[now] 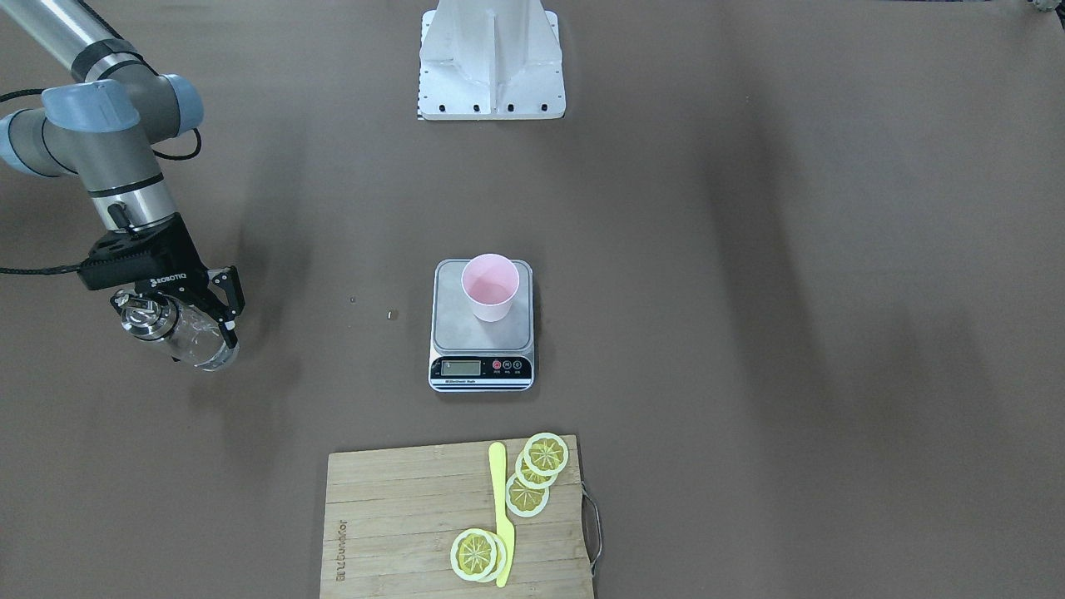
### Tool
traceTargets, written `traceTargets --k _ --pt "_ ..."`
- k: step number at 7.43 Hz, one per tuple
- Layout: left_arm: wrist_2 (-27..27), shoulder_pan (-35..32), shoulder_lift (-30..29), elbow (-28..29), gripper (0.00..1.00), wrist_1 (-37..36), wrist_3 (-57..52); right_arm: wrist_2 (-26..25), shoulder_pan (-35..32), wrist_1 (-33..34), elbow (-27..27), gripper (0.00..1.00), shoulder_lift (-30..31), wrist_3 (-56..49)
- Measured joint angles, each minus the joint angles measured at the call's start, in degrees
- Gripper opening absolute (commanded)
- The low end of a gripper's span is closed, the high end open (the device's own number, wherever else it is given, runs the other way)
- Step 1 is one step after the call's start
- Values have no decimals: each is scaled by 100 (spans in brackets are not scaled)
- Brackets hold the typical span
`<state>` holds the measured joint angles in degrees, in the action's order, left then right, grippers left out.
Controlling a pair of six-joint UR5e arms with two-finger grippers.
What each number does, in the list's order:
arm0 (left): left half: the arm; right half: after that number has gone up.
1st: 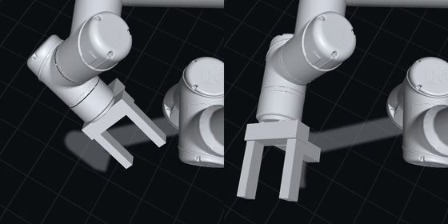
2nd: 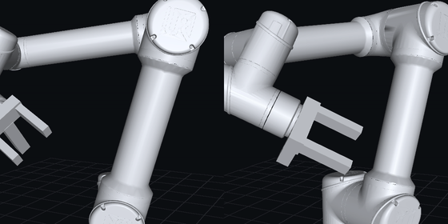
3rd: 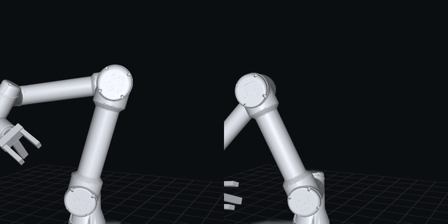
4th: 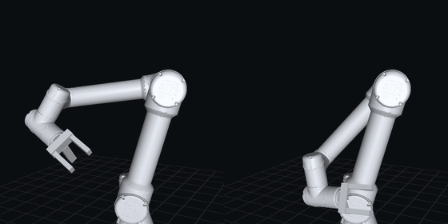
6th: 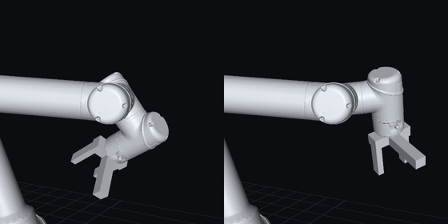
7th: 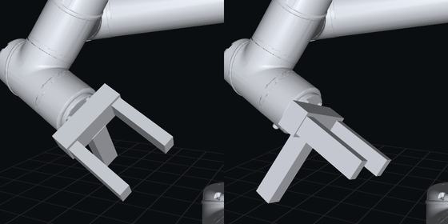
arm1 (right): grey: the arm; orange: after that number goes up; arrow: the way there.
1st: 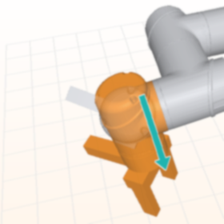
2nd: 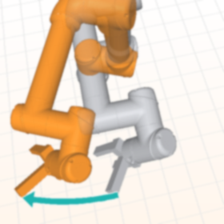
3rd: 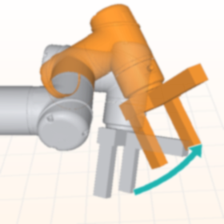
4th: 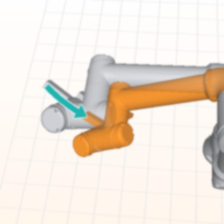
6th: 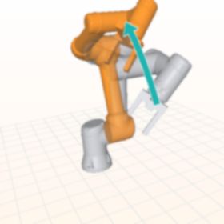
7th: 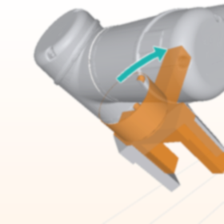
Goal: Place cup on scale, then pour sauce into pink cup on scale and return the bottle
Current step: 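Lower the bottle onto the table beside the scale with the right gripper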
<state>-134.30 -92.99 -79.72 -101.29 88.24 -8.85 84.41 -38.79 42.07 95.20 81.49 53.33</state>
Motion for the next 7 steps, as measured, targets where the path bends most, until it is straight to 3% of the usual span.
traceTargets --k 2,7 --pt "0 0 -6 3 98 0 0 -285 158 437 6 0 -235 10" --pt "0 0 -20 4 98 0 20 -690 552 414 -11 0 -301 205"
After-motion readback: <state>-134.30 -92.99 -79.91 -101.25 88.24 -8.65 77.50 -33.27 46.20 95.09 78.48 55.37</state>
